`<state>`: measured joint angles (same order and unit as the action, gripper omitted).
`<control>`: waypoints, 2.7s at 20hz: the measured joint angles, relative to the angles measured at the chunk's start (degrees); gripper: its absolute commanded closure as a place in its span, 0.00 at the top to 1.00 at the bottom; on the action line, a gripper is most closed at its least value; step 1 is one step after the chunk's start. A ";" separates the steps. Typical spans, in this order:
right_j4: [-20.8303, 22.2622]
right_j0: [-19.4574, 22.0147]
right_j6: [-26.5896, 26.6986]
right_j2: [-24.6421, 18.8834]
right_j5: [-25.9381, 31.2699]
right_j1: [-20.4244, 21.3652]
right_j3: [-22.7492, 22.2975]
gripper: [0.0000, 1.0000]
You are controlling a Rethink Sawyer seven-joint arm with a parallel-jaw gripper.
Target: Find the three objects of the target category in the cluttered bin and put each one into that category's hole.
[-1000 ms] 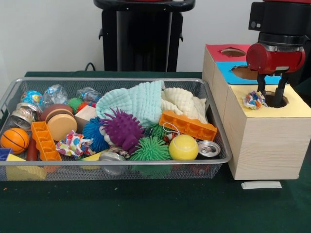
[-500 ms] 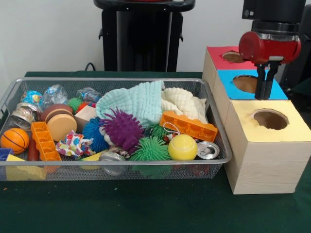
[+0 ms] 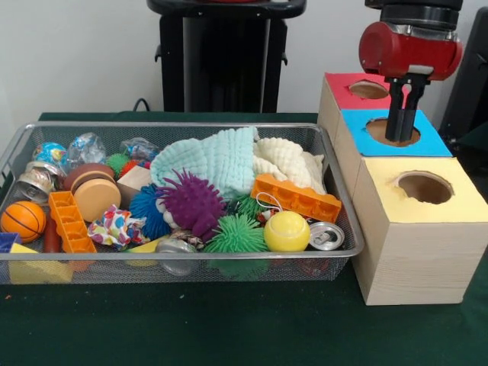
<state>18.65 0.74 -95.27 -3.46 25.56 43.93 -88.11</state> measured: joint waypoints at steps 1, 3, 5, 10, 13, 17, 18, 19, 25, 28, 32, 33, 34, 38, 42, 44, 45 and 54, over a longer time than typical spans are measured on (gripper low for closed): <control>0.11 0.02 0.00 -0.01 0.00 0.06 -0.01 0.00; 0.31 0.02 0.00 -0.02 0.00 0.16 0.00 0.00; 0.36 0.06 0.00 -0.04 0.00 0.19 0.00 0.00; 0.66 2.82 0.01 -1.60 0.01 0.12 -0.03 0.00; 1.92 7.03 0.48 -4.14 0.01 -0.02 -0.01 0.00; 3.56 12.44 1.36 -6.83 0.43 -0.78 0.25 0.00; 3.97 13.66 1.54 -7.32 0.59 -1.09 0.38 0.00; 5.02 16.37 1.98 -8.36 0.88 -1.90 0.71 0.00; 8.51 23.95 4.26 -11.67 1.60 -5.28 1.88 0.00; 9.83 26.38 4.88 -13.12 1.89 -6.70 2.12 0.00; 11.02 28.30 5.27 -14.74 1.89 -8.03 2.14 0.00; 11.39 28.79 5.39 -15.24 1.89 -8.39 2.16 0.00; 11.66 29.03 5.46 -15.52 1.89 -8.58 2.16 0.00; 13.64 29.74 5.57 -16.76 1.89 -9.73 2.16 0.00; 15.59 29.68 5.57 -16.79 1.89 -10.04 2.15 0.00; 16.35 29.76 5.57 -16.86 1.89 -10.10 2.13 0.00; 16.52 29.82 5.57 -16.92 1.89 -10.11 2.12 0.00; 19.05 35.45 5.64 -21.53 1.89 -11.58 2.08 0.00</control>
<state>37.70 36.18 -89.63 -24.99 27.45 32.35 -86.03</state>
